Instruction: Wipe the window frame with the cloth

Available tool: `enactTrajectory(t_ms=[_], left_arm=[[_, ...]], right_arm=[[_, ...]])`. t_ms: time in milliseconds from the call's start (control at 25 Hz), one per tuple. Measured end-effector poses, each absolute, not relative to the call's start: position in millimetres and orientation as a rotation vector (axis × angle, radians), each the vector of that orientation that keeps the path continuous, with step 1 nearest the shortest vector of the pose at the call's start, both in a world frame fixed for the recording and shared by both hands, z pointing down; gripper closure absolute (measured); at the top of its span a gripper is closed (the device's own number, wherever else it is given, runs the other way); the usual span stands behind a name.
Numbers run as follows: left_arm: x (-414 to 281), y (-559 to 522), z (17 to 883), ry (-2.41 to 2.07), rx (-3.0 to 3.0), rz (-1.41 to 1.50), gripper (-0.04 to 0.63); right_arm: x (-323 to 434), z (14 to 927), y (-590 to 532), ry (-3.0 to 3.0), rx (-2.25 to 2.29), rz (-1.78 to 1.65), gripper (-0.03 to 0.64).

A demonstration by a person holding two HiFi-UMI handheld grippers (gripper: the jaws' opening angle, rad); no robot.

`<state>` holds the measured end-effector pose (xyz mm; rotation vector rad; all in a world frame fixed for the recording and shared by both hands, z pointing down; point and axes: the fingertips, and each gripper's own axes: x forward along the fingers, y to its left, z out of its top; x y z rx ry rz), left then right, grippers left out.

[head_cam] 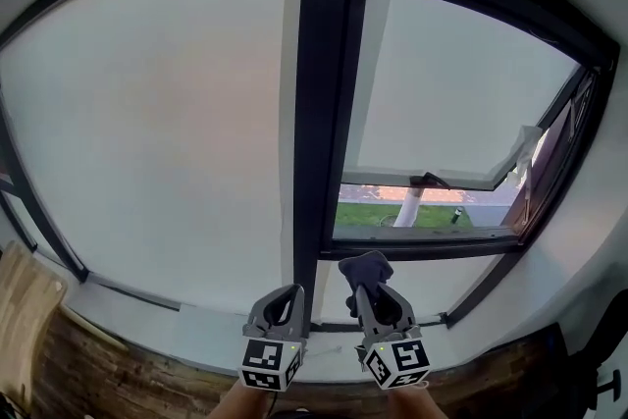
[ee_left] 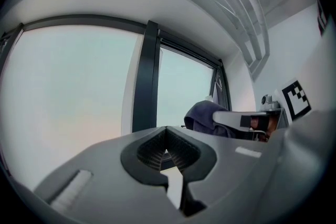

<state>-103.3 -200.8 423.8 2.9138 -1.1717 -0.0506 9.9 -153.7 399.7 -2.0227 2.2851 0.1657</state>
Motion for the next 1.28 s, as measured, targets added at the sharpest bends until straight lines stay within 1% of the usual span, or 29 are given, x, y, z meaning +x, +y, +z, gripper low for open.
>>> enactTrajectory(t_ms=[520,1280], left_arm=[[-81,-225,428,-1.143,2.920,-0.012,0.588],[-62,-261,417,-1.470,2.780,0.024,0.588]], right_arm=[[43,397,-189,2.253,-2.025,0.127,0.546],[93,358,-269,2.418,-1.811,0.225,0.546]])
